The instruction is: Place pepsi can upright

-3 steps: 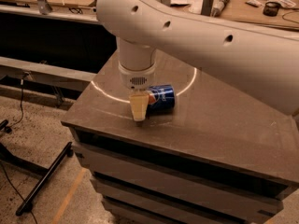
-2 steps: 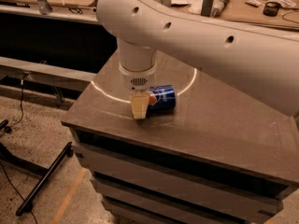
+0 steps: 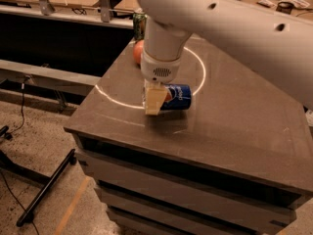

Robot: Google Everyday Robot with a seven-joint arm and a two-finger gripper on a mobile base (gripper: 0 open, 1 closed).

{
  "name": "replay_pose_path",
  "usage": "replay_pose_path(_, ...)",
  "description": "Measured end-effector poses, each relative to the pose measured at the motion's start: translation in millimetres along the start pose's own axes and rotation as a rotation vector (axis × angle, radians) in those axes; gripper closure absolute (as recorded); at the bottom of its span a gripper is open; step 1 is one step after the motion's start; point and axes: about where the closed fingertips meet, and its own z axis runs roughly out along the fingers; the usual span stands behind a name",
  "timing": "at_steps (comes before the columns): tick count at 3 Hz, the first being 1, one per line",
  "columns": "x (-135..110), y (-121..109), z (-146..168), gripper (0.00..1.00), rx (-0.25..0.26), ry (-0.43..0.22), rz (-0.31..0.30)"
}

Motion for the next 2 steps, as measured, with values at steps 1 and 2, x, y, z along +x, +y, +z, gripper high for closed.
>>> replay_pose_path(1, 2.5, -5.5, -21.8, 1.0, -0.018, -0.122, 0.018)
replay_pose_path(2, -0.3, -7.7, -34.6, 1.0, -0.048, -0.304, -0.008)
